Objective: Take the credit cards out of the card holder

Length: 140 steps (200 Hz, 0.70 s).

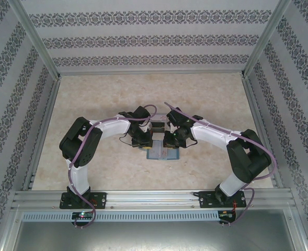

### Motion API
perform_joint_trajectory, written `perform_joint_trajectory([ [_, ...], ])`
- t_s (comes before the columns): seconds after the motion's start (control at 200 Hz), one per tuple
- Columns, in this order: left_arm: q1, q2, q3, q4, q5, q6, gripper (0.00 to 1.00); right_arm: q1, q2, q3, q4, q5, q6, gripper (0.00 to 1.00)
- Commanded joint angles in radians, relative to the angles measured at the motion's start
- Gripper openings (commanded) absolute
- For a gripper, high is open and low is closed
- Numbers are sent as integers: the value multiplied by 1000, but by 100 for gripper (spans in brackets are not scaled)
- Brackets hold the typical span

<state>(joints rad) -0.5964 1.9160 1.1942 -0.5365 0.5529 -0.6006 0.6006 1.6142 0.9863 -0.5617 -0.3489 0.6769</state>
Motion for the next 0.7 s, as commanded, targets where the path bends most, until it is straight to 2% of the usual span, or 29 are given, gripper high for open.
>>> perform_joint_trajectory([
  [0.0,-10,12,-30,-85,-52,23,0,15,-20,3,-35,28,-7,10],
  [0.13,-9,-11,-59,-84,-60,19,0,18,-21,6,-46,28,-16,5],
  [0.495,-8,-104,-165,-87,-89,1,0,83,8,15,19,-46,30,4],
  [0.694,-3,-111,-137,-121,-125,17,0,123,28,19,54,-61,65,4],
])
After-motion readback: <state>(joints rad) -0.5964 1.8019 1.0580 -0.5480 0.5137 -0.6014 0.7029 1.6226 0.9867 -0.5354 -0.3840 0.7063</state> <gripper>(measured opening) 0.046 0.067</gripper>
